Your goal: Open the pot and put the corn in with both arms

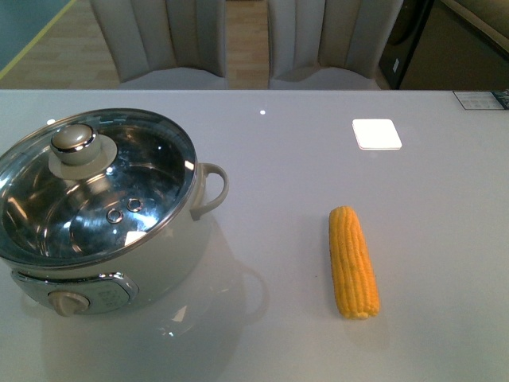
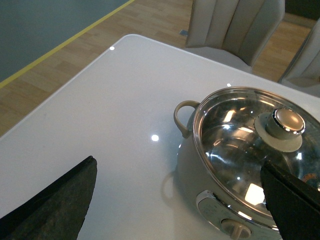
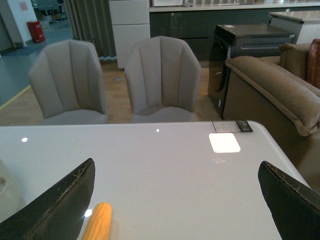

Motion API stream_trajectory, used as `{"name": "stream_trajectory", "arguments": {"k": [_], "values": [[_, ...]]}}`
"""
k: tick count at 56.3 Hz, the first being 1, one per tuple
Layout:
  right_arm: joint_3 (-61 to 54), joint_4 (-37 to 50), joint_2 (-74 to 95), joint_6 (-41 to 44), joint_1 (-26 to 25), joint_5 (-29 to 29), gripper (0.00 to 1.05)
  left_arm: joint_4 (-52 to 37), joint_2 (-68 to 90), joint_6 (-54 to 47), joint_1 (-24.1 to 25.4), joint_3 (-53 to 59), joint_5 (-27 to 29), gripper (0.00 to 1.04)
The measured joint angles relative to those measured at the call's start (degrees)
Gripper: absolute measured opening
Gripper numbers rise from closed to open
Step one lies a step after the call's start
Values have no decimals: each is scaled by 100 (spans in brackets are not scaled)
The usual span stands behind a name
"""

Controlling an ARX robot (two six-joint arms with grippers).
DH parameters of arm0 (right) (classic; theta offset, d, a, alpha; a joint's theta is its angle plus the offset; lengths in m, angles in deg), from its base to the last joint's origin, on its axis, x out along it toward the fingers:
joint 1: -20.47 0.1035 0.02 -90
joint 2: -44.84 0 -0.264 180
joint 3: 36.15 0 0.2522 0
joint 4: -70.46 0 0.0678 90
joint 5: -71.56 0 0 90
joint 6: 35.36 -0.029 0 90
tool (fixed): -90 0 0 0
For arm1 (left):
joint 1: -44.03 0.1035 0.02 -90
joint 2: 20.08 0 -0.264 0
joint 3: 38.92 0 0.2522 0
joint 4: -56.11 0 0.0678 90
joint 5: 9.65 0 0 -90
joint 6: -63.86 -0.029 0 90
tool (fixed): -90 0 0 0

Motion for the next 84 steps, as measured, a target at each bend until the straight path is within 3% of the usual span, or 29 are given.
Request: {"name": "stream_trajectory", "arguments": {"k": [9, 32, 47, 84], "values": [[0, 0, -2, 0, 0, 2, 96, -437, 455, 144, 44, -111, -164, 98], [0, 0, -2, 0, 0, 2, 96, -4360, 5195, -404, -122, -992, -671, 98], [0, 0, -2, 0, 0, 2, 96, -5875, 7401, -833, -369, -1670, -863, 98], [0, 0, -2, 0, 0, 0, 96, -7661, 10288, -1086, -857, -2544, -824, 98]]}}
